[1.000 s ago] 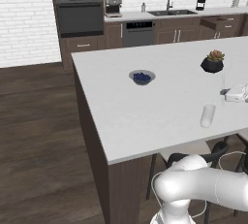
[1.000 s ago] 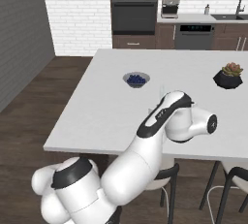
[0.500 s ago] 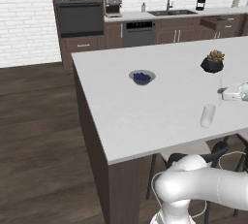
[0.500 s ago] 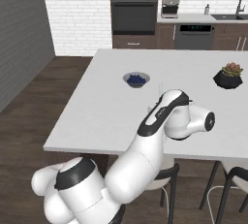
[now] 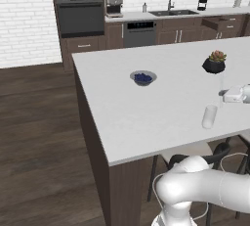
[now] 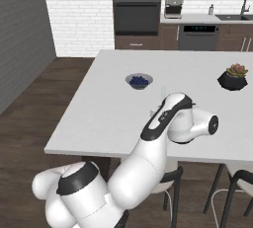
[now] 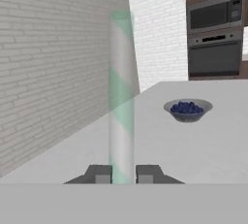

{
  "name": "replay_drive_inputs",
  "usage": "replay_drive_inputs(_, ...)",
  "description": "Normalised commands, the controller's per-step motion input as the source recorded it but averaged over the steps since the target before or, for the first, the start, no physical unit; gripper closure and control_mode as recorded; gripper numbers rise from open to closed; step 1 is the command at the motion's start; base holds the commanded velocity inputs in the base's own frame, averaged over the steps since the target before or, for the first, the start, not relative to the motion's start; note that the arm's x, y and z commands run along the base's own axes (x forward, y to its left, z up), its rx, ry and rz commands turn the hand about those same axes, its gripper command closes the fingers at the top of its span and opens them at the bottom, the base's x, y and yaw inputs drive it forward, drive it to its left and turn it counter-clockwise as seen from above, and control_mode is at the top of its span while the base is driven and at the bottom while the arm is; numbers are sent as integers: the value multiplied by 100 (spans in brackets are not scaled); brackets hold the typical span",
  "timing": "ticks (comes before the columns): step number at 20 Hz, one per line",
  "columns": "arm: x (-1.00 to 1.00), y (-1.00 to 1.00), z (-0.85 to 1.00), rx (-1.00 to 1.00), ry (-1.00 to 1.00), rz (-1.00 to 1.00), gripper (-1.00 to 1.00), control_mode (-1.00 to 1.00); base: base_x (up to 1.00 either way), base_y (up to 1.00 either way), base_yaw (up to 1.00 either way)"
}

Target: Take a straw from the drawer in front and place it inside the glass cup on the dining counter.

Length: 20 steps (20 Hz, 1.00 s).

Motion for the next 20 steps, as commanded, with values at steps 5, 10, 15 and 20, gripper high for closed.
replay_drive_inputs(5,1,5,-8,0,0,0,100,-100,0,0,0)
replay_drive_inputs(10,10,8,-4,0,0,0,100,-100,0,0,0)
replay_drive_inputs(15,10,2,-1,1,0,0,100,-100,0,0,0)
replay_drive_inputs(20,11,0,-2,4,0,0,100,-100,0,0,0)
